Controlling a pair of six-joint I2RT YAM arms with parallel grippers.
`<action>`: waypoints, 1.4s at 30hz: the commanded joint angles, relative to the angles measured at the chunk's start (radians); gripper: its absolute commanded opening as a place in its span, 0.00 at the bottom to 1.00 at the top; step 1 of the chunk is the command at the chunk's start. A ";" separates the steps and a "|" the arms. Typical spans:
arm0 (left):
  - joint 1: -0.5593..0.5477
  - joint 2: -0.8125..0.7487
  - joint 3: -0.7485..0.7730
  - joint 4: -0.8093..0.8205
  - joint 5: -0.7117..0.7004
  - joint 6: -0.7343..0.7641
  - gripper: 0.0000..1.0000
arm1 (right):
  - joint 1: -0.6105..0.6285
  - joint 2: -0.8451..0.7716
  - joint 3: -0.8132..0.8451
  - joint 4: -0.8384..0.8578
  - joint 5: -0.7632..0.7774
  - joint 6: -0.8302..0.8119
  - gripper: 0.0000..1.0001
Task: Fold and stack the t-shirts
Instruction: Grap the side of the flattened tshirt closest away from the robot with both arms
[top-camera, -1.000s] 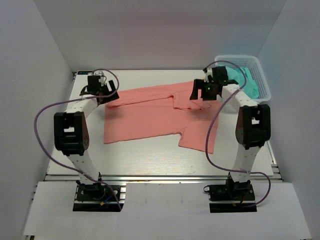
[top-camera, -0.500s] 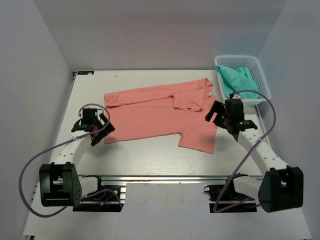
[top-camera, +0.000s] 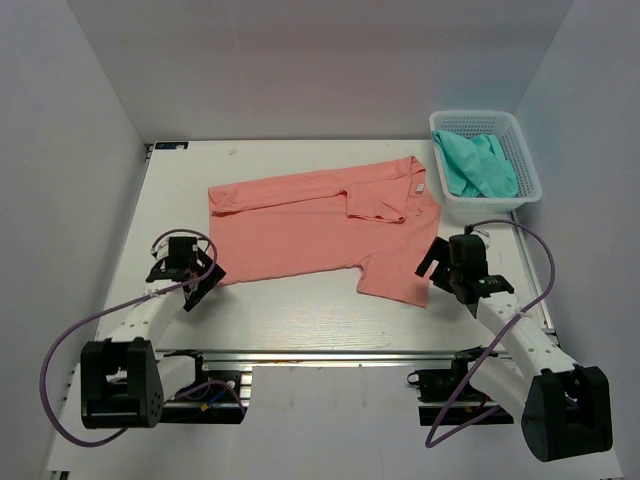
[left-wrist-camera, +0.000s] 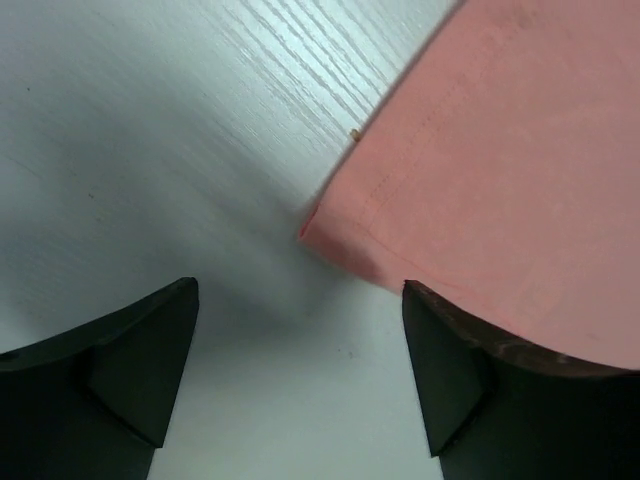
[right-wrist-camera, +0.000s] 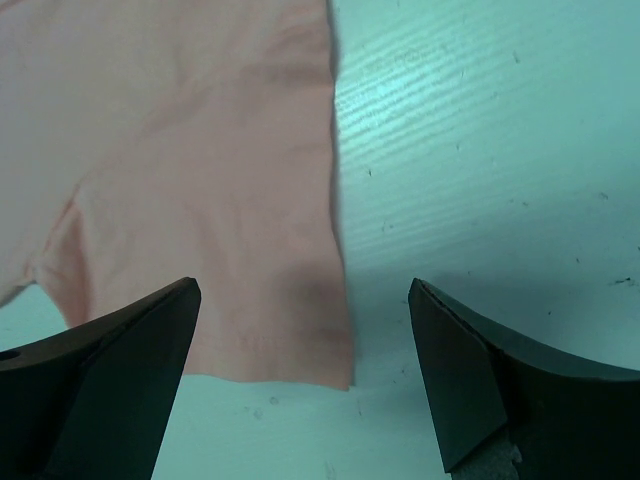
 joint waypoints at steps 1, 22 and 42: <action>0.004 0.068 0.002 0.088 -0.045 -0.037 0.84 | 0.000 0.007 -0.017 0.015 -0.010 -0.001 0.90; -0.007 -0.011 -0.109 0.333 0.124 0.037 0.00 | 0.020 0.033 -0.071 -0.108 -0.053 0.028 0.84; -0.007 -0.038 -0.069 0.280 0.145 0.084 0.00 | 0.061 0.225 0.005 0.021 -0.254 -0.025 0.00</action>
